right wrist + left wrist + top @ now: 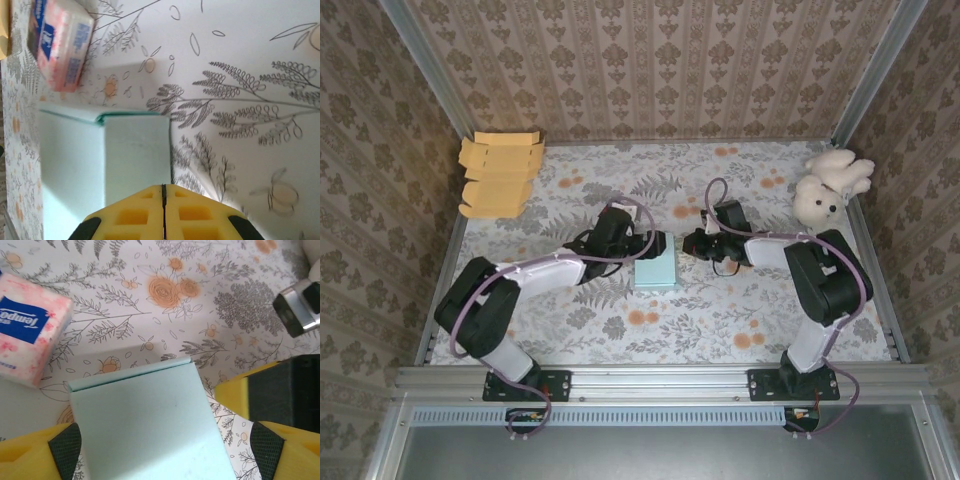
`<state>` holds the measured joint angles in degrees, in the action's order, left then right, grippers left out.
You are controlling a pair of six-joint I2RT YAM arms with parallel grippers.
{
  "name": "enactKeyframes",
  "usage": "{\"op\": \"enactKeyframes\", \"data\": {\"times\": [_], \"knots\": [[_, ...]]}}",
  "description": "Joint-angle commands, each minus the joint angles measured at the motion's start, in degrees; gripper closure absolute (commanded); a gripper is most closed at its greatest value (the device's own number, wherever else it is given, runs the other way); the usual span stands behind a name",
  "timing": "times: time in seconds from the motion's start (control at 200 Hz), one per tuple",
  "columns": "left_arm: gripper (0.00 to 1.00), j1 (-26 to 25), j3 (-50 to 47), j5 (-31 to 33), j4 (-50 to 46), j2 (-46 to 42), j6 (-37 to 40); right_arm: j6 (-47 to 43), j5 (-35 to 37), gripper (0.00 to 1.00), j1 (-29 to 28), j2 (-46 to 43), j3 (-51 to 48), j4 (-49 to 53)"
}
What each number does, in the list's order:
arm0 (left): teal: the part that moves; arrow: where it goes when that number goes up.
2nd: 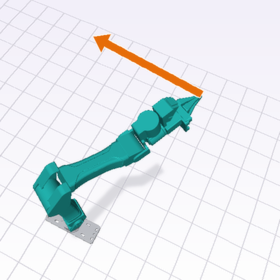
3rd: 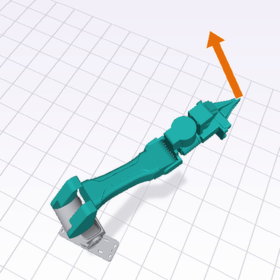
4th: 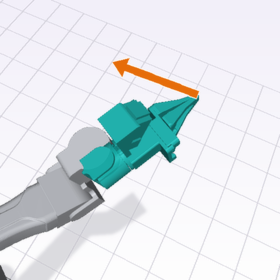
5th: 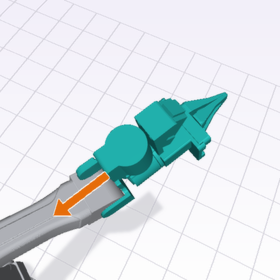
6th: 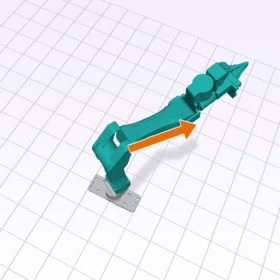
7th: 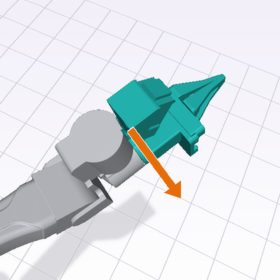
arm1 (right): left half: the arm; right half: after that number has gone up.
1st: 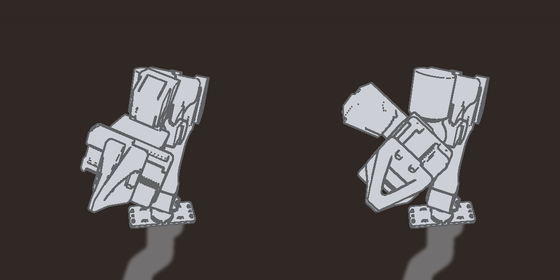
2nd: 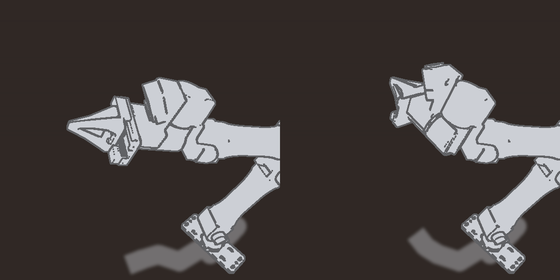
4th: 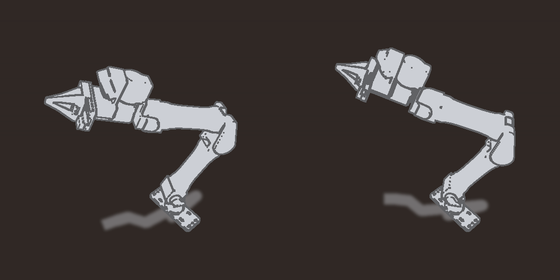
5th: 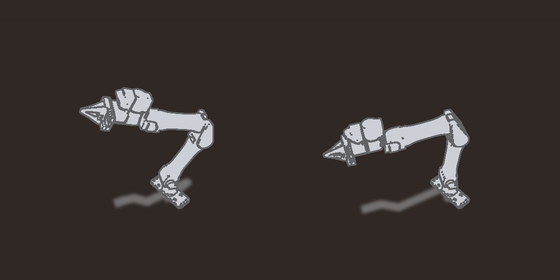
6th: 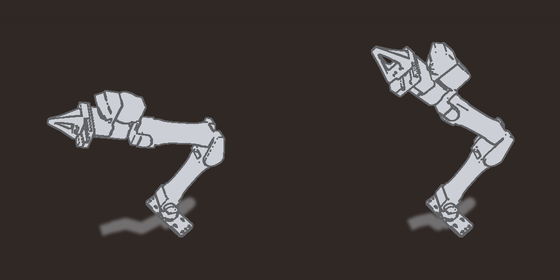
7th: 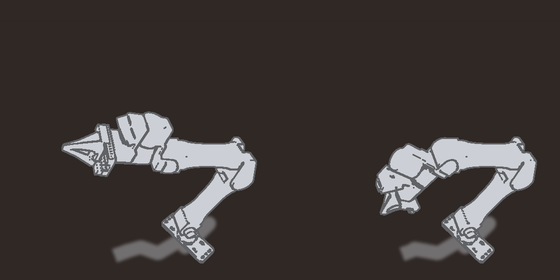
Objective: Fold the paper box
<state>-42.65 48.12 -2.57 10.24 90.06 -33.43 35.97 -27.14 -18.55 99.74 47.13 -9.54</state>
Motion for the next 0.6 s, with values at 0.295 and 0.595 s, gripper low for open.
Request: {"op": "enactKeyframes", "data": {"times": [0.295,0.595], "knots": [[0.09,-2.48,-10.85,0.99,0.54,-9.39,-2.93,-4.32,7.51,0.92,-3.68,-14.98,-10.53,10.13],[0.10,-6.00,-12.63,2.92,0.26,-9.29,-4.42,-4.48,6.86,0.92,-6.06,-16.96,-14.36,10.26]]}}
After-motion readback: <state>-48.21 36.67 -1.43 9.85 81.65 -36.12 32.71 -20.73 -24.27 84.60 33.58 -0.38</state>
